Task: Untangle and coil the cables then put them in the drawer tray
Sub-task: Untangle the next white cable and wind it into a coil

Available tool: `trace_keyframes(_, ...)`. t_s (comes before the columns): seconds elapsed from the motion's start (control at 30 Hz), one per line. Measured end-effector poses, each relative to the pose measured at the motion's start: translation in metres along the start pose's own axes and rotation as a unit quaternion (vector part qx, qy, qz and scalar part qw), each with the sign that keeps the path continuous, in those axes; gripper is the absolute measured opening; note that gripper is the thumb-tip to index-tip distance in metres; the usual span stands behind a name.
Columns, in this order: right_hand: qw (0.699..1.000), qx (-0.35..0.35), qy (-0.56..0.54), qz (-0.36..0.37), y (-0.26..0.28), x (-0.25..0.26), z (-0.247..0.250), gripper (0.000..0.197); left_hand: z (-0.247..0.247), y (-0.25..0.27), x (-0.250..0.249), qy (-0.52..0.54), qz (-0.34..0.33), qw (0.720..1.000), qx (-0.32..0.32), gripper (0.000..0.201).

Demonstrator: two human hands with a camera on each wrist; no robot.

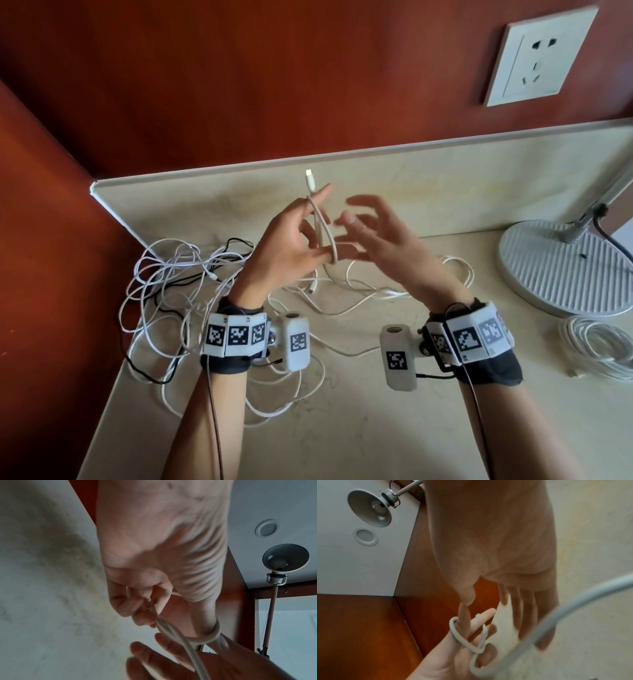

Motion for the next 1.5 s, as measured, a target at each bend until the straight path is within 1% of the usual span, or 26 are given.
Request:
trace_keyframes(0.07, 0.992, 0.092, 0.056, -0.063, 0.005, -0.008, -0.015, 0.050, 0.005, 0.001, 0.013, 0.001, 0.032, 0.999, -0.012, 0.103)
trace_keyframes(0.13, 0.975, 0.171, 0.086, -0.109, 0.013, -0.014, -0.025, 0.065, 0.010, 0.002, 0.023, 0.004, 0.063, 0.998, -0.024, 0.105)
trace_keyframes(0.17, 0.968, 0.192, 0.109, -0.120, 0.015, -0.016, -0.027, 0.070, 0.016, 0.003, 0.028, 0.002, 0.077, 0.996, -0.038, 0.107)
trace_keyframes(0.2, 0.961, 0.201, 0.146, -0.119, 0.018, -0.017, -0.027, 0.070, 0.022, 0.004, 0.033, -0.003, 0.088, 0.994, -0.061, 0.109)
trace_keyframes(0.27, 0.940, 0.206, 0.257, -0.093, 0.023, -0.014, -0.025, 0.057, 0.036, 0.006, 0.039, -0.029, 0.100, 0.989, -0.104, 0.107)
trace_keyframes(0.33, 0.921, 0.195, 0.333, -0.051, 0.026, -0.007, -0.021, 0.038, 0.042, 0.007, 0.037, -0.071, 0.104, 0.986, -0.111, 0.102)
trace_keyframes(0.37, 0.923, 0.177, 0.340, -0.022, 0.027, 0.000, -0.019, 0.031, 0.041, 0.008, 0.034, -0.093, 0.108, 0.985, -0.100, 0.100)
trace_keyframes(0.47, 0.944, 0.079, 0.306, 0.099, 0.028, 0.029, -0.009, 0.020, 0.028, 0.009, 0.026, -0.101, 0.118, 0.987, -0.035, 0.094)
trace_keyframes(0.53, 0.954, 0.000, 0.252, 0.164, 0.031, 0.046, 0.001, 0.013, 0.014, 0.010, 0.018, -0.088, 0.106, 0.990, 0.033, 0.085)
trace_keyframes(0.57, 0.957, -0.033, 0.220, 0.187, 0.033, 0.051, 0.008, 0.014, 0.007, 0.011, 0.013, -0.090, 0.100, 0.988, 0.072, 0.079)
trace_keyframes(0.63, 0.958, -0.077, 0.175, 0.215, 0.034, 0.054, 0.019, 0.024, -0.011, 0.016, -0.002, -0.098, 0.085, 0.980, 0.151, 0.064)
trace_keyframes(0.7, 0.966, -0.075, 0.138, 0.206, 0.030, 0.048, 0.027, 0.032, -0.030, 0.022, -0.019, -0.079, 0.069, 0.968, 0.229, 0.056)
trace_keyframes(0.77, 0.978, -0.031, 0.077, 0.190, 0.024, 0.041, 0.029, 0.031, -0.042, 0.027, -0.036, -0.059, 0.056, 0.956, 0.283, 0.053)
trace_keyframes(0.83, 0.981, 0.012, 0.013, 0.193, 0.021, 0.036, 0.027, 0.023, -0.050, 0.033, -0.051, -0.032, 0.039, 0.948, 0.314, 0.049)
trace_keyframes(0.87, 0.980, 0.026, -0.018, 0.198, 0.020, 0.033, 0.026, 0.021, -0.050, 0.035, -0.058, -0.015, 0.028, 0.949, 0.315, 0.047)
trace_keyframes(0.97, 0.974, 0.060, -0.117, 0.185, 0.013, 0.022, 0.018, 0.023, -0.043, 0.034, -0.070, 0.021, -0.003, 0.959, 0.281, 0.048)
trace_keyframes(1.0, 0.974, 0.065, -0.138, 0.169, 0.010, 0.017, 0.014, 0.024, -0.039, 0.032, -0.068, 0.027, -0.013, 0.963, 0.268, 0.054)
trace_keyframes(1.1, 0.971, 0.110, -0.180, 0.116, 0.001, 0.004, -0.001, 0.021, -0.026, 0.029, -0.072, 0.082, -0.054, 0.968, 0.231, 0.089)
trace_keyframes(1.13, 0.967, 0.126, -0.199, 0.100, -0.001, 0.001, -0.005, 0.021, -0.022, 0.028, -0.073, 0.100, -0.066, 0.968, 0.220, 0.096)
trace_keyframes(1.17, 0.962, 0.137, -0.219, 0.086, -0.002, -0.002, -0.009, 0.019, -0.019, 0.026, -0.073, 0.115, -0.078, 0.968, 0.210, 0.099)
trace_keyframes(1.23, 0.955, 0.149, -0.246, 0.068, -0.003, -0.003, -0.015, 0.020, -0.009, 0.021, -0.067, 0.147, -0.096, 0.969, 0.172, 0.097)
trace_keyframes(1.3, 0.961, 0.148, -0.224, 0.063, -0.003, -0.002, -0.023, 0.020, 0.004, 0.016, -0.056, 0.142, -0.101, 0.978, 0.110, 0.084)
trace_keyframes(1.33, 0.970, 0.127, -0.197, 0.058, -0.003, -0.002, -0.026, 0.016, 0.012, 0.013, -0.050, 0.128, -0.100, 0.984, 0.069, 0.076)
trace_keyframes(1.4, 0.988, 0.067, -0.133, 0.048, -0.004, -0.003, -0.031, 0.013, 0.024, 0.010, -0.041, 0.121, -0.091, 0.989, 0.000, 0.072)
trace_keyframes(1.47, 0.996, 0.017, -0.036, 0.076, 0.000, 0.003, -0.037, 0.024, 0.028, 0.008, -0.032, 0.106, -0.070, 0.991, -0.030, 0.076)
trace_keyframes(1.5, 0.995, 0.003, 0.015, 0.094, 0.002, 0.006, -0.041, 0.030, 0.030, 0.008, -0.026, 0.060, -0.069, 0.995, -0.037, 0.075)
Point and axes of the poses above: each hand's wrist, its own y-axis away from the middle knuckle, its own z-axis out of the back of the hand, x = y × z, the point moved 7 cm from there along -y, towards the middle knuckle, and after that the axes turned 9 degrees about -z, right-handed, at the moved point
